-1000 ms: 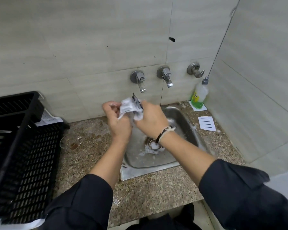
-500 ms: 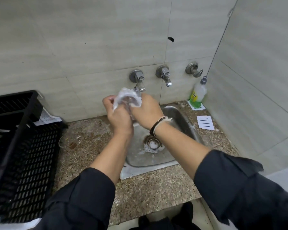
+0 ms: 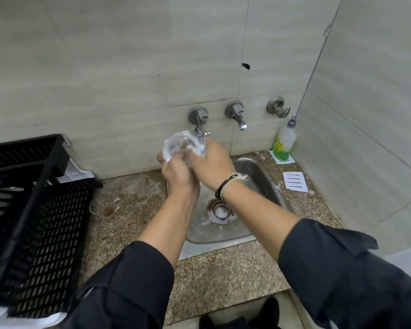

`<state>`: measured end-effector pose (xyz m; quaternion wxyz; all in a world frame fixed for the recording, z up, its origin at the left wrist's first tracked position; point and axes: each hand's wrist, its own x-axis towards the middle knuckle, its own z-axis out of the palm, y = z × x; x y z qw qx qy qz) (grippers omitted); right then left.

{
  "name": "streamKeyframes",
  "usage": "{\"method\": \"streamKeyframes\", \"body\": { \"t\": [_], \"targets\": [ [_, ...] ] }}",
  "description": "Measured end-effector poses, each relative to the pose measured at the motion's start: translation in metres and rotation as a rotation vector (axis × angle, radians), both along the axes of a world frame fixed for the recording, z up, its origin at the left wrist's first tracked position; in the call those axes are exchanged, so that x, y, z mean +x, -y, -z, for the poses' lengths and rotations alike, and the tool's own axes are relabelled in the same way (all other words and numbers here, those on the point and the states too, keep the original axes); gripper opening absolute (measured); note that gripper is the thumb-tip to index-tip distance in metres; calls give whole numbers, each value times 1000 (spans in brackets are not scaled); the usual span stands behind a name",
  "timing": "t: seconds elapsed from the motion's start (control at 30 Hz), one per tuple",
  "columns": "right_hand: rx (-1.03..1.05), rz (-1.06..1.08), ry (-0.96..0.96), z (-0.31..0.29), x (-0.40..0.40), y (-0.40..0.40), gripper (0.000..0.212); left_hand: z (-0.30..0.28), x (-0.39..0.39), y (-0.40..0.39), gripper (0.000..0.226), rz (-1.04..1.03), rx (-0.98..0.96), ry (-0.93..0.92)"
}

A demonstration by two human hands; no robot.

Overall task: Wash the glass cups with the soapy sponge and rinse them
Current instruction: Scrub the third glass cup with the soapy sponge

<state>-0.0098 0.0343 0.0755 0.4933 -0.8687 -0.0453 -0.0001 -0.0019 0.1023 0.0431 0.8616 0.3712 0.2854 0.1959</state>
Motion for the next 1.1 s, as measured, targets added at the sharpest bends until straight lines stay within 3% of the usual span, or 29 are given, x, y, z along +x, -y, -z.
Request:
{"method": "streamKeyframes", "body": {
  "t": [0.1,0.17,0.27,0.33,0.4,0.5,0.6,0.67,0.73,0.83,0.9,0.97,1.03,1.1],
  "targets": [
    [-32,-55,13,7,-19,-2,44,-2,4,-10,30,23,24,-30],
    [64,-19,-83,12,-10,0,59,4,1,-5,32,82,-25,-23],
    [585,-10,-350,13,2,6,81,13,-4,1,29,112,25,-3],
    [952,61,-456,23,1,8,71,21,-2,-8,20,117,103,4],
    [1071,86,-540,26,-1,8,53,26,-3,-14,15,189,196,-18],
    [894,126,-554,27,-3,12,33,33,-8,-17,19,318,451,-27],
    [702,156,-579,31,0,17,39,31,-7,-23,29,396,807,90],
    [536,164,-497,37,7,18,48,32,-5,-24,34,405,953,136],
    [365,167,-358,41,13,17,48,38,-4,-23,31,305,916,61],
    [368,178,-253,44,13,16,42,41,-2,-20,32,182,658,4],
    [363,165,-150,43,13,17,36,42,-1,-19,37,195,632,24],
    [284,84,38,38,17,18,34,47,-2,-19,25,257,703,-14],
    [65,-91,233,34,20,11,44,50,-6,-18,12,285,748,-39],
    [-188,-213,395,34,18,3,49,47,-7,-17,9,216,603,-16]
  ]
}}
